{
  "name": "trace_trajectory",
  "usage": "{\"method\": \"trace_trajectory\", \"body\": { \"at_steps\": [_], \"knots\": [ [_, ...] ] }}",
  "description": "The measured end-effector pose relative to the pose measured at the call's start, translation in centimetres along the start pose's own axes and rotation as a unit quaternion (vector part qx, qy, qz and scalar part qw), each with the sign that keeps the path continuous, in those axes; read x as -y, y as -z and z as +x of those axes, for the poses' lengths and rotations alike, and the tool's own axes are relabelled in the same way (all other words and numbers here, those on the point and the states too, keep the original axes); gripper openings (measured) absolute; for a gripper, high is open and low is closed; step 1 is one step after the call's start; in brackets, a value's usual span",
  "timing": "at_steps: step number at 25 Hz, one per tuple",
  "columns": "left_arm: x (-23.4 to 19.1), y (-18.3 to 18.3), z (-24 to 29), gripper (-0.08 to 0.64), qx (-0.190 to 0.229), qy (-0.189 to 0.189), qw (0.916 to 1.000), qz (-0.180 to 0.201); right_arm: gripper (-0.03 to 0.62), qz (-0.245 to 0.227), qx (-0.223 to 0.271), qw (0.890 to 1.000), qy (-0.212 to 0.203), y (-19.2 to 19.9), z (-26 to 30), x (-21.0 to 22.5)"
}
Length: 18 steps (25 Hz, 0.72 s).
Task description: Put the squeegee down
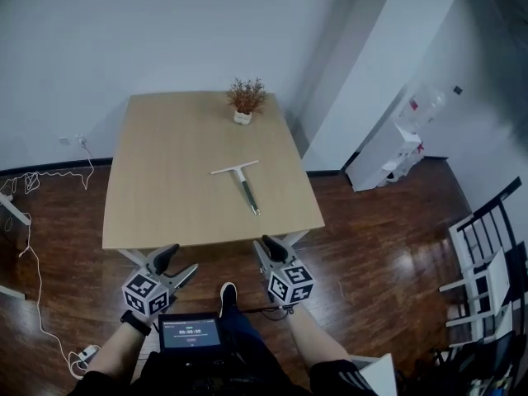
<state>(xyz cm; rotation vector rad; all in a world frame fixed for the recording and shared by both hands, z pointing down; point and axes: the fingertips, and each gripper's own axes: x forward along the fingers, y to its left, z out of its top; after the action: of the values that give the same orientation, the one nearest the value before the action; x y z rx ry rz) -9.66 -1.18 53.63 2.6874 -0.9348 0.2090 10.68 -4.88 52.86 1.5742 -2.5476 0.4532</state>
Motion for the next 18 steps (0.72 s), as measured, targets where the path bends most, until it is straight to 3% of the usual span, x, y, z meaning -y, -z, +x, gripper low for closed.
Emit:
{"method": "trace_trajectory", "body": {
  "at_steps": [6,13,18],
  "knots": [
    [2.2,0.9,-2.2,0.305,0.003,0.006,1.0,-0.005,0.121,-0.005,0.001,1.0,-0.01,-0.4,-3.8,-3.0],
    [3.2,1.6,-3.3,0.305,0.002,0.001,0.9999,-0.017,0.12,0.004,-0.001,1.0,-0.01,0.1,-5.6,-4.1],
    [3.7,2.2,-3.3,0.305,-0.009,0.0,0.9999,-0.005,0.12,0.0,-0.002,1.0,-0.016,0.3,-6.4,-4.2]
  ]
}}
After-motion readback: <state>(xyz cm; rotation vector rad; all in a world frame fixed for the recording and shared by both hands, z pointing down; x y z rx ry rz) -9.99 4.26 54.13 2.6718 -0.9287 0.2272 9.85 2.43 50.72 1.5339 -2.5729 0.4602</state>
